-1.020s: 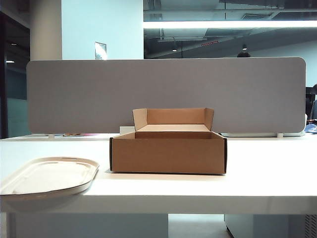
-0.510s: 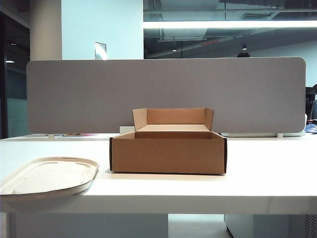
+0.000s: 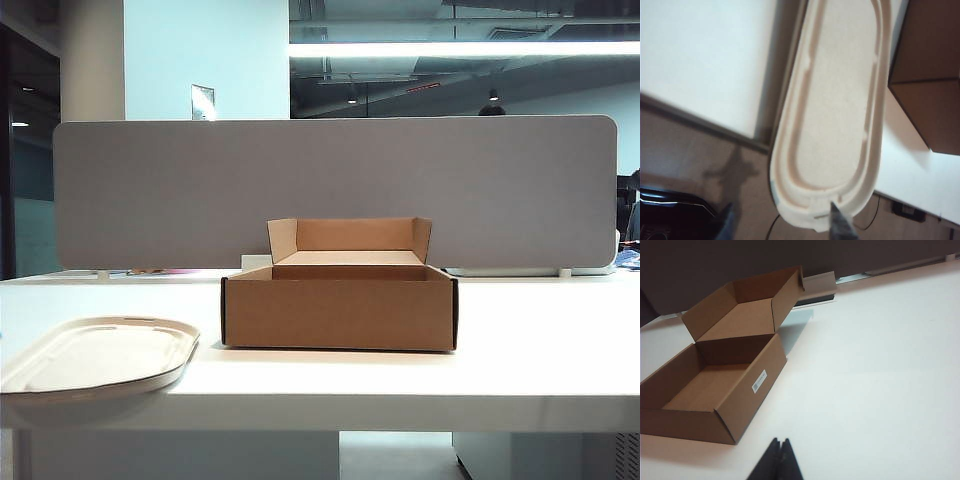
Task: Pick up the lid and place it into the paper box.
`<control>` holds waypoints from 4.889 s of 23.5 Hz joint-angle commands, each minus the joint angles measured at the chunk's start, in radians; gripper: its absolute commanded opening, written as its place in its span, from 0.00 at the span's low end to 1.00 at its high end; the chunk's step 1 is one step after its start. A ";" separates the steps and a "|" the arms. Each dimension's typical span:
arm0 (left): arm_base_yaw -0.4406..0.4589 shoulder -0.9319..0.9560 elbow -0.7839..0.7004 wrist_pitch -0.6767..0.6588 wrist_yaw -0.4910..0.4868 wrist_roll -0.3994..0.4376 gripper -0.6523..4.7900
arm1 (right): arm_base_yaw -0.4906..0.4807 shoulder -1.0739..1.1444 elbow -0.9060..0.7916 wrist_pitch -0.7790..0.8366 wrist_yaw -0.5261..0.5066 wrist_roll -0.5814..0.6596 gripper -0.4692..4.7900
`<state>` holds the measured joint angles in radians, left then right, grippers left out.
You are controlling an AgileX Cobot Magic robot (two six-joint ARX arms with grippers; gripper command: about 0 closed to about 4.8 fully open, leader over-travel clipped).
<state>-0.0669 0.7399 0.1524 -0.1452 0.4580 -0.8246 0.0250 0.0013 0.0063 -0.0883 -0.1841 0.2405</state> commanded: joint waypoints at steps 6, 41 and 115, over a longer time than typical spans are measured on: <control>-0.021 -0.001 0.034 0.008 0.040 0.003 0.54 | 0.000 -0.002 -0.006 0.006 -0.002 0.003 0.09; -0.057 0.349 0.155 0.030 -0.020 0.110 0.51 | -0.001 -0.002 -0.006 -0.042 0.002 0.002 0.09; -0.403 0.926 0.782 0.369 -0.126 0.521 0.58 | -0.001 -0.002 -0.006 -0.041 -0.002 0.003 0.09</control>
<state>-0.4683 1.6714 0.9203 0.2115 0.3046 -0.3069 0.0250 0.0013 0.0063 -0.1478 -0.1844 0.2409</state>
